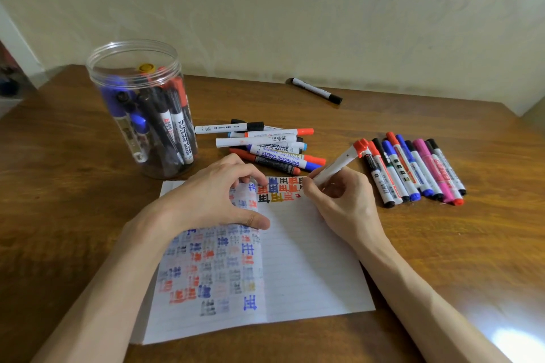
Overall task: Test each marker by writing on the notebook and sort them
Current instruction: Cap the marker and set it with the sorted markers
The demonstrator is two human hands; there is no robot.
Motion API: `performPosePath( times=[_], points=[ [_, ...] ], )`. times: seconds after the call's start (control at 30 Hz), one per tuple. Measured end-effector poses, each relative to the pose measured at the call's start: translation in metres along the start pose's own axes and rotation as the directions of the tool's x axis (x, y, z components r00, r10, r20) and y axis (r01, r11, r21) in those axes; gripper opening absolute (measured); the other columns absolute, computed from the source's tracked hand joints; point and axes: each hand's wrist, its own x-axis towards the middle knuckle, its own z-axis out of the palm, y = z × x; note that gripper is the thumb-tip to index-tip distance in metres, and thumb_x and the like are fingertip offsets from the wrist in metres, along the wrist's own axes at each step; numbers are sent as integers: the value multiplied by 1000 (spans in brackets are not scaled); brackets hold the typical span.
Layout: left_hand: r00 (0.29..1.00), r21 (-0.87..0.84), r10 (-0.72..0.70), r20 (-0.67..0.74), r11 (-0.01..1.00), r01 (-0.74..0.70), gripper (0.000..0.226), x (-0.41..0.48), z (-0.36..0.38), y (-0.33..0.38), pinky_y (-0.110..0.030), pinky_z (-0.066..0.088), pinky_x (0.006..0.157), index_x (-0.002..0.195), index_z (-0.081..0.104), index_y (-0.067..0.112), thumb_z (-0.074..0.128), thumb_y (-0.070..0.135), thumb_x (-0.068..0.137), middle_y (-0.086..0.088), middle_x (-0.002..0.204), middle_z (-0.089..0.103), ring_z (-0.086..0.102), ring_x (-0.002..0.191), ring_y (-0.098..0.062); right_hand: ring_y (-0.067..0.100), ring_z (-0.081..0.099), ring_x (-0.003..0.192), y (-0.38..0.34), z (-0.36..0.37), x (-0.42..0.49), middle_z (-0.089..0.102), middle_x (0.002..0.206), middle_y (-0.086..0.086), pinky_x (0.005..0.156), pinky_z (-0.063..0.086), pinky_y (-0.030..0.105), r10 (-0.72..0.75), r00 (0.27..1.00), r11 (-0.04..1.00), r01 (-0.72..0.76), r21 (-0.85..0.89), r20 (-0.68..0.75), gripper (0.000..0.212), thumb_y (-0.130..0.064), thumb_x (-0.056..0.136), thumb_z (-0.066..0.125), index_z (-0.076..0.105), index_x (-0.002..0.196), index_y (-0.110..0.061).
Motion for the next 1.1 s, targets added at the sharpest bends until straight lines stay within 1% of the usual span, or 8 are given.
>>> performPosePath(
  times=[0.07,0.13,0.3,0.43,0.57,0.63,0.8,1.1],
  points=[
    [1000,2,-4,8,1000,4,71,0,0,0,-17,41,78,123,55,55,82,73,60,28,120,42,47,108,6,16,74,73,1,-1,1,76,77,-4,69,62,45,7,1000,1000,-7,2,-18,9,-25,89,80,75,83,-21],
    [1000,6,-5,10,1000,5,71,1,0,0,-18,42,79,123,55,54,82,73,60,28,120,42,48,108,5,18,74,74,2,-1,1,76,77,-3,70,62,49,9,1000,1000,-8,25,-21,9,-24,90,80,75,82,-20],
    [1000,12,-3,5,1000,3,73,0,0,0,-20,43,81,125,54,55,82,74,60,28,120,42,47,108,6,12,76,74,-2,-2,-1,78,78,-5,68,62,34,11,1000,997,-12,80,13,8,-20,91,81,77,84,-17],
    [1000,0,-6,12,1000,6,70,0,-1,1,-22,45,84,123,56,54,82,73,61,28,120,42,47,108,5,16,75,72,0,0,-1,77,77,-6,67,62,38,-4,999,999,2,48,45,8,-23,90,81,77,84,-20],
    [1000,-2,-12,21,1000,12,71,0,-1,1,-24,47,87,122,56,54,80,75,59,29,119,41,47,109,5,12,69,65,1,-1,-1,73,72,-5,60,56,33,-11,1000,1000,11,-9,-10,11,-22,89,80,73,81,-19],
    [1000,2,-16,25,1000,16,71,1,-1,2,-25,46,87,123,56,54,80,75,59,30,120,41,47,109,6,15,68,65,0,-2,0,73,72,-3,59,56,36,-7,1000,1000,8,6,-22,12,-20,90,80,73,80,-18],
    [1000,7,-10,22,1000,10,74,1,-2,1,-28,48,90,124,56,54,79,77,58,29,120,41,47,109,6,17,75,73,-2,-3,0,77,77,-4,71,62,46,33,999,997,-31,70,-26,12,-21,90,80,76,80,-18],
    [999,10,-24,26,1000,23,73,1,-1,2,-26,48,88,124,55,55,81,75,60,29,121,41,47,109,6,8,76,77,-7,-2,-1,78,80,-12,74,63,38,47,999,997,-48,62,17,11,-31,91,81,79,86,-21]
  ],
)
